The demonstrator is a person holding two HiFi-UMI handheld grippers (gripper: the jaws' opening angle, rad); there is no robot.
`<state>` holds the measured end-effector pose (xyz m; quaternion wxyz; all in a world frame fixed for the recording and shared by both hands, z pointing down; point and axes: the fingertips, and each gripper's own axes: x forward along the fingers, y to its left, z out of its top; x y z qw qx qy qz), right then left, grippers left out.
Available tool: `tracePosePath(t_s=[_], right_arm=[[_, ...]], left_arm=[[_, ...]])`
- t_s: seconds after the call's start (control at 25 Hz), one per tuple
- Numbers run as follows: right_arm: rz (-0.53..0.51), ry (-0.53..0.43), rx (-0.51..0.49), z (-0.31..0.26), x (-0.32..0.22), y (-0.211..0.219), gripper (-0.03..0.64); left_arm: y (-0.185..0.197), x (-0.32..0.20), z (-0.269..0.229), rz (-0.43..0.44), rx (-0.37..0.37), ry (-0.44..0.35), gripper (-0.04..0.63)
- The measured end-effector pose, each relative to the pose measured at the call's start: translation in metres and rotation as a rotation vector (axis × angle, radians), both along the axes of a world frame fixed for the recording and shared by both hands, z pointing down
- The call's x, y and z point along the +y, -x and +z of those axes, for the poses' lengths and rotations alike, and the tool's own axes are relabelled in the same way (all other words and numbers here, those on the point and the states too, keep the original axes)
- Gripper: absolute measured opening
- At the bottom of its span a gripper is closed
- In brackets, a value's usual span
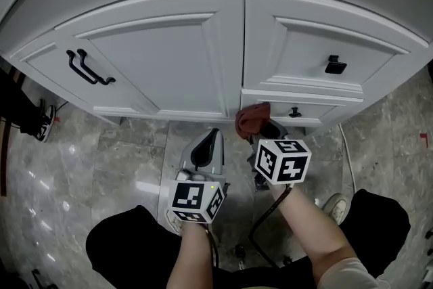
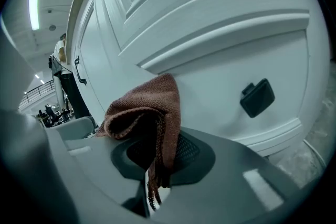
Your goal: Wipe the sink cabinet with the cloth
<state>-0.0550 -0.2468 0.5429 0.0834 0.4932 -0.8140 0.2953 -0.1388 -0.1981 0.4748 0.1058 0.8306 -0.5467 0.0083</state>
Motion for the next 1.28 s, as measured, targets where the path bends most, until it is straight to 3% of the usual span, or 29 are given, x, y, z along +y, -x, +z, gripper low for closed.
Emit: tracePosePath(t_s=[0.24, 0.6, 1.04, 1.28], right_arm=[[0.076, 0.017, 0.023, 0.005, -0.003, -0.035, 0.078], [0.151, 0.044, -0.019, 0.000, -0.002, -0.068, 0.078], [0.141, 0.023, -0.021, -0.019, 0.021, -0.101, 0.078], [0.230, 0.038, -0.012, -0.011, 0.019, -0.138, 0.078]], left_arm=[[-0.016, 0.001, -0.002, 0.031, -0.003, -0.005, 0.000], [-0.041, -0.002, -0.007, 0.066, -0.004, -0.012, 0.000], [-0.096, -0.002, -0.007, 0.161, -0.007, -0.018, 0.000], [-0.113, -0.002, -0.007, 0.180, -0.002, -0.018, 0.000]])
